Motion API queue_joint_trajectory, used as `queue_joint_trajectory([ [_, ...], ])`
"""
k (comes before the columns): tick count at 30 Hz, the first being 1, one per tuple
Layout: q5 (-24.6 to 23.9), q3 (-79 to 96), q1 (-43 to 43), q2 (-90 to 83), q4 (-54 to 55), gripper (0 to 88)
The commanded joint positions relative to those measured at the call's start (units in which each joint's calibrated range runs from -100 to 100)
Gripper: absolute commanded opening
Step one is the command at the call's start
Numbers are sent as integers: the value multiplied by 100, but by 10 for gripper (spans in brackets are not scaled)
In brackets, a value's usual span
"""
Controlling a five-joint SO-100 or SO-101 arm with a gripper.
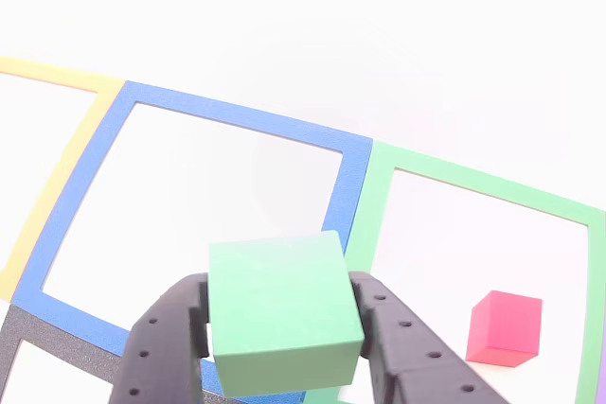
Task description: Tower of hanoi
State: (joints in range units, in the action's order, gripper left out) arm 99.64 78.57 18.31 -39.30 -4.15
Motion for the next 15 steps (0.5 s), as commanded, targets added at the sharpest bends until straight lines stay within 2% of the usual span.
queue_joint_trajectory([
  [1,36,579,192,510,1946,36],
  [9,36,815,76,2610,4488,37],
  [15,36,388,153,3813,5395,37],
])
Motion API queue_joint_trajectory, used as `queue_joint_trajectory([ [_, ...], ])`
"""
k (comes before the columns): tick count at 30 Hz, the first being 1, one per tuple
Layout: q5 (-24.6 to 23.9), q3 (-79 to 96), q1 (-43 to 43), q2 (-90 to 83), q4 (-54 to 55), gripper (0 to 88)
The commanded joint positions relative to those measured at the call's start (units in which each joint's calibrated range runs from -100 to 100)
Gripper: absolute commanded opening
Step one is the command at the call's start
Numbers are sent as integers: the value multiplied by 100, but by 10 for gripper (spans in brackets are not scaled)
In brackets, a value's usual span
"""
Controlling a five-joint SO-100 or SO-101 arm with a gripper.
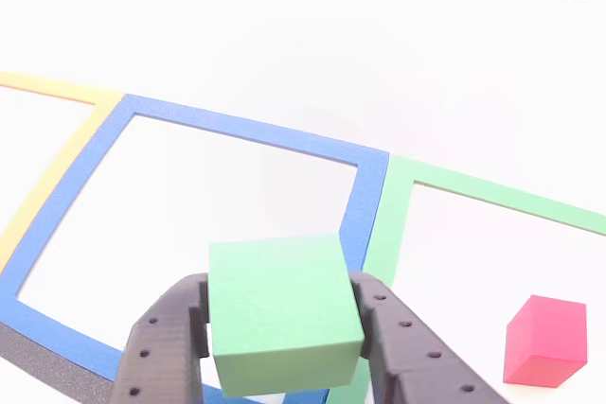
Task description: Tower of hanoi
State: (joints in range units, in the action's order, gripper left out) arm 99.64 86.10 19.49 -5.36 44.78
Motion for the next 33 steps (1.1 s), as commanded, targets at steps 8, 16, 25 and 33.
queue_joint_trajectory([
  [8,36,-1192,324,1549,1036,38],
  [16,36,-1455,525,2074,1328,39],
  [25,36,-1765,650,2454,1425,40],
  [33,36,-1928,621,2672,1449,56],
])
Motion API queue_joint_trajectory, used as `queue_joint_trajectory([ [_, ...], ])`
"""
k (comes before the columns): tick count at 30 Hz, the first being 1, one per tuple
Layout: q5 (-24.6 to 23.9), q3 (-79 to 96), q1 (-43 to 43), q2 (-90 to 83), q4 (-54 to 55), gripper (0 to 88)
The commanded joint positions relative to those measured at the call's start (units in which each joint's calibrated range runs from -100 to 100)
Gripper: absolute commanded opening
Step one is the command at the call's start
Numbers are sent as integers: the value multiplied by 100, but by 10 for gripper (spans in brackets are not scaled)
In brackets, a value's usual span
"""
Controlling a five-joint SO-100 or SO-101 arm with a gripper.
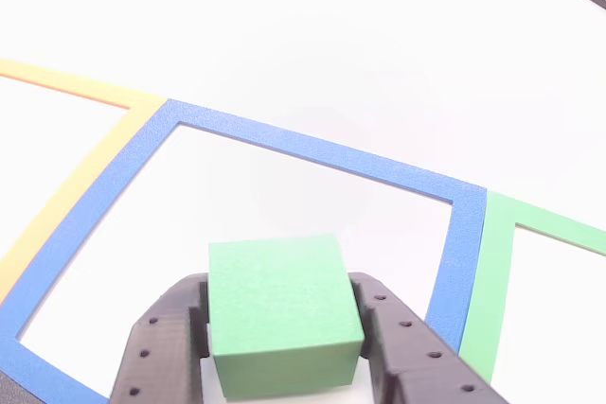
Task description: Tower of hanoi
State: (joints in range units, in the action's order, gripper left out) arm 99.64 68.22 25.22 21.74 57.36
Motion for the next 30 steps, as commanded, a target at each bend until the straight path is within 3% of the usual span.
queue_joint_trajectory([
  [1,36,-140,38,-22,192,61],
  [10,36,-149,67,115,313,232],
  [17,36,-149,115,2,410,257],
  [21,36,-167,76,-410,102,222],
  [24,36,-167,38,-1039,-562,132],
  [30,36,-94,-259,-2687,-2667,7],
])
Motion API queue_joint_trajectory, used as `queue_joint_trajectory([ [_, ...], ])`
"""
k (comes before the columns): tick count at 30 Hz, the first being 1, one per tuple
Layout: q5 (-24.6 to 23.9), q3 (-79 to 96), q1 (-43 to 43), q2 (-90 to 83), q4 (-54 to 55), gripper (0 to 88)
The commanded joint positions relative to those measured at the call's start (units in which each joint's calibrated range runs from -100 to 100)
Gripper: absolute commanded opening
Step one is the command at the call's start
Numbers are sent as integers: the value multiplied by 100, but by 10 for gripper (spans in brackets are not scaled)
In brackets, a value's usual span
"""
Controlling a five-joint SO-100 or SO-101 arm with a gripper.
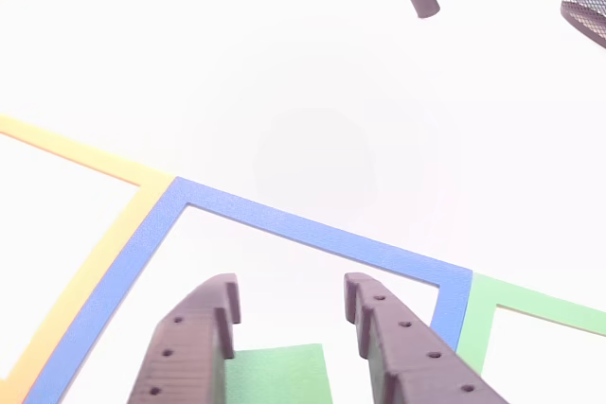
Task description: Tower of hanoi
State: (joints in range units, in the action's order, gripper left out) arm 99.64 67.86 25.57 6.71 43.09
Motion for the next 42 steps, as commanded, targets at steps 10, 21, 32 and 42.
queue_joint_trajectory([
  [10,36,123,-1454,-4704,-5985,7],
  [21,36,-2768,-3036,-7336,-11863,7],
  [32,36,-5850,-4110,-6860,-14033,7],
  [42,36,-6095,-4743,-6957,-14293,12],
])
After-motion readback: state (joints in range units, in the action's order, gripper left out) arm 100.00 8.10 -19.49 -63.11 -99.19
